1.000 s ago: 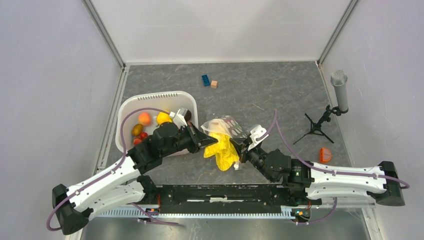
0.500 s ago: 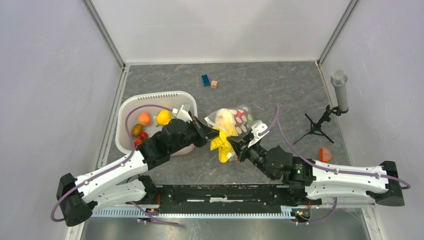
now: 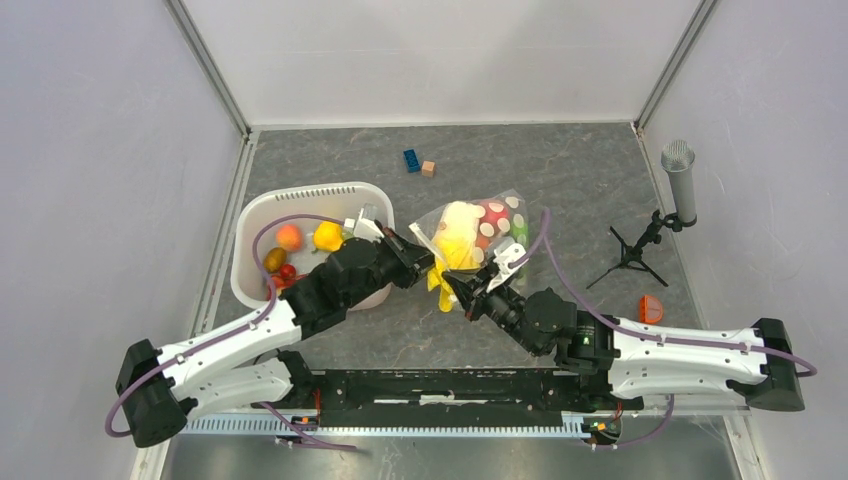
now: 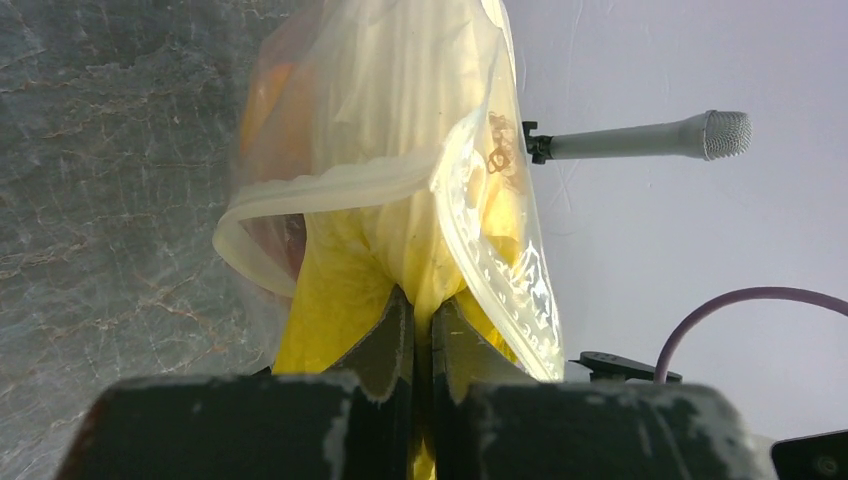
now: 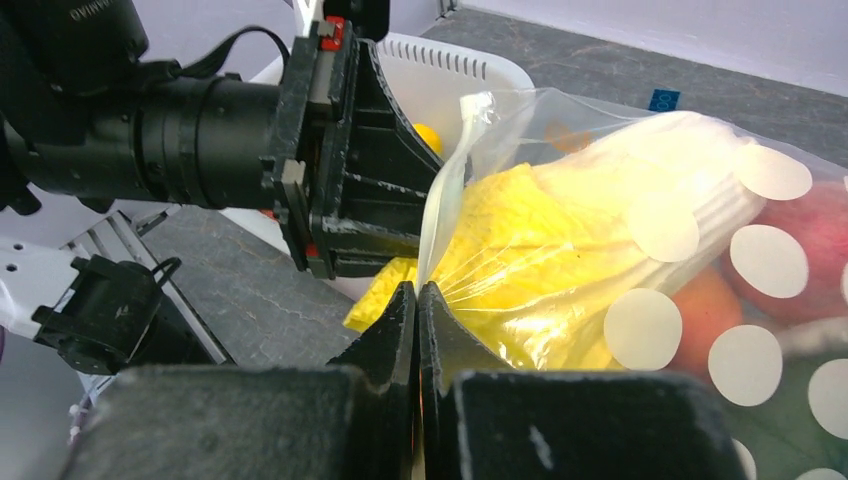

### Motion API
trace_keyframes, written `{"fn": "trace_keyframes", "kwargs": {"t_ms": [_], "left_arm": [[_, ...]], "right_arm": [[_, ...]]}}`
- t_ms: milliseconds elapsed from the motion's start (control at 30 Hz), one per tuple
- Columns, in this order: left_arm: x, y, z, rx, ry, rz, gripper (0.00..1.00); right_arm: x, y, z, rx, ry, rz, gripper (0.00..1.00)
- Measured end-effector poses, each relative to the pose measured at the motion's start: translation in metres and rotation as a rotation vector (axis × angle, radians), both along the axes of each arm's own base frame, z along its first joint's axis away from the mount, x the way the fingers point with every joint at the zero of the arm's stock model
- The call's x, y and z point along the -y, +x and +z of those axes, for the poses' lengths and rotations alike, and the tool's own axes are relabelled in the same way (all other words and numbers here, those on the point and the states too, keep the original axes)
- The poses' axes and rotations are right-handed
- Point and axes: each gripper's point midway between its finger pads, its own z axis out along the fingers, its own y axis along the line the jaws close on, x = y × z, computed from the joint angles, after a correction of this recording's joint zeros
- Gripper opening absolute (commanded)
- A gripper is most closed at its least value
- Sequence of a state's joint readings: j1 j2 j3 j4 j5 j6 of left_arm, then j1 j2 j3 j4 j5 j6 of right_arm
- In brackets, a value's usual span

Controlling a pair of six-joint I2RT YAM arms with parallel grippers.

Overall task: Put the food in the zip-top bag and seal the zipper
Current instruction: Place the fake vegetable in the zipper food storage bag.

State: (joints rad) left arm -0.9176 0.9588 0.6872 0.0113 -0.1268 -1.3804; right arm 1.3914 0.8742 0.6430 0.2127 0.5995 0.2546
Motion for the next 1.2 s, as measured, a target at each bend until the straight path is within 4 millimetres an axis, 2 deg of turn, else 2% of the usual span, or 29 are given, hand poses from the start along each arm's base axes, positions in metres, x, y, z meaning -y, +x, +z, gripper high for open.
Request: {"fn": "trace_keyframes", "kwargs": {"t_ms": [233, 467, 567, 667, 800, 933, 1067, 1100, 1133, 1200], "left_arm": [[0.018, -0.006, -0.004, 0.038, 0.043, -0.032, 0.02], [0.025, -0.006, 0.022, 0.161, 0.154, -0.027, 0.02], [0.030, 0.000, 0.032, 0.202, 0.215, -0.037, 0.02], [0.031, -0.001, 0.031, 0.215, 0.236, -0.043, 0.02], [0.035, -0.005, 0.024, 0.230, 0.277, -0.067, 0.02], [0.048, -0.010, 0.012, 0.245, 0.355, -0.113, 0.02], [0.049, -0.012, -0.002, 0.248, 0.411, -0.134, 0.08], [0.049, -0.012, -0.002, 0.254, 0.417, -0.136, 0.12], [0.048, -0.012, -0.002, 0.263, 0.423, -0.139, 0.21], [0.045, -0.013, 0.000, 0.285, 0.438, -0.149, 0.31]], "right_arm": [[0.010, 0.003, 0.016, -0.001, 0.067, -0.034, 0.01], [0.025, 0.010, 0.033, -0.028, 0.141, -0.059, 0.02], [0.024, 0.012, 0.041, -0.035, 0.129, -0.036, 0.02], [0.019, 0.009, 0.049, -0.050, 0.140, 0.002, 0.02], [0.017, 0.006, 0.044, -0.084, 0.147, 0.029, 0.02], [0.021, 0.010, 0.033, -0.120, 0.172, 0.025, 0.02], [0.021, 0.012, 0.021, -0.165, 0.200, 0.043, 0.02], [0.021, 0.012, 0.019, -0.173, 0.205, 0.049, 0.02], [0.020, 0.011, 0.018, -0.182, 0.212, 0.055, 0.02], [0.020, 0.010, 0.018, -0.193, 0.235, 0.066, 0.02]]}}
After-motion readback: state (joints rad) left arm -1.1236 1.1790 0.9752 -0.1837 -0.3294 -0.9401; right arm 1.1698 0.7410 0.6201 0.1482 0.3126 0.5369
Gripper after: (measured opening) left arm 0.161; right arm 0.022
